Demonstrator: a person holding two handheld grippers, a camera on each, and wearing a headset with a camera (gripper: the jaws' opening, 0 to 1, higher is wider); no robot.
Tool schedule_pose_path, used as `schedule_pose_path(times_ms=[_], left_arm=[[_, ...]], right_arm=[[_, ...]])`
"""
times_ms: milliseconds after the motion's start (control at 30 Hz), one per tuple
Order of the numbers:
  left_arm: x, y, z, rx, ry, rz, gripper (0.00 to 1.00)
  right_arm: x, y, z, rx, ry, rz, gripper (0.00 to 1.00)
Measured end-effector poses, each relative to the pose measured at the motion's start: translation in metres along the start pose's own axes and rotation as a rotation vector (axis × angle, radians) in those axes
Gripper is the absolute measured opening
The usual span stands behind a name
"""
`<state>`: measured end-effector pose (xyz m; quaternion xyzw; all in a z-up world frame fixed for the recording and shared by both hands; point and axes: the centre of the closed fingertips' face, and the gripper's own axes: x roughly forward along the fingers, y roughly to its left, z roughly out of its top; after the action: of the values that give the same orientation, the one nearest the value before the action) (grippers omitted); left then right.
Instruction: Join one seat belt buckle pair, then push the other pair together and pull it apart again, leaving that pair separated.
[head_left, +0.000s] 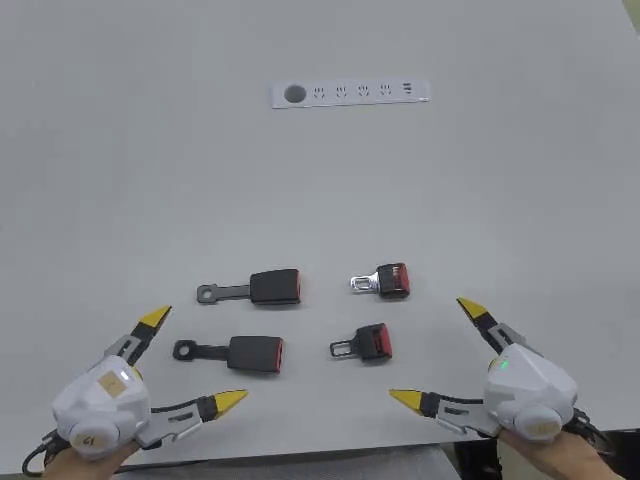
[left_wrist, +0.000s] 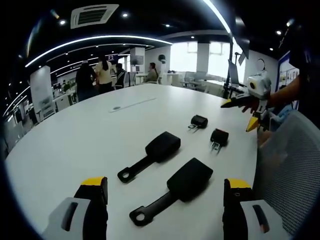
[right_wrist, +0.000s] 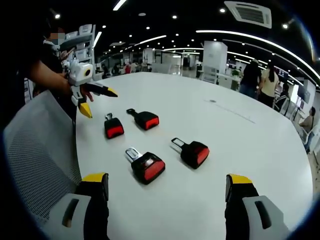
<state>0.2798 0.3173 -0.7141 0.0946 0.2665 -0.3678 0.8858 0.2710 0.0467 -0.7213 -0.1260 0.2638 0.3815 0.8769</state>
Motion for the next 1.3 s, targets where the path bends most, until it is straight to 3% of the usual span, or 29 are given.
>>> schedule_pose_path(times_ms=[300, 633, 1300], left_arm=[[0.0003, -0.0009, 0.0003, 0.009, 0.002, -0.005, 0.97], [-0.0009, -0.0057, 0.0087, 0.013, 0.004, -0.006, 0.97], [-0.0022, -0.0050, 0.0081, 0.019, 0.007, -0.007, 0.96]], right_arm=[[-0.0003, -0.0013, 0.0004, -0.007, 0.003, -0.002, 0.99], [-0.0008, -0.0036, 0.0012, -0.013, 0.004, -0.006, 0.99], [-0.0011, -0.0048, 0.0016, -0.026, 0.006, -0.009, 0.99]])
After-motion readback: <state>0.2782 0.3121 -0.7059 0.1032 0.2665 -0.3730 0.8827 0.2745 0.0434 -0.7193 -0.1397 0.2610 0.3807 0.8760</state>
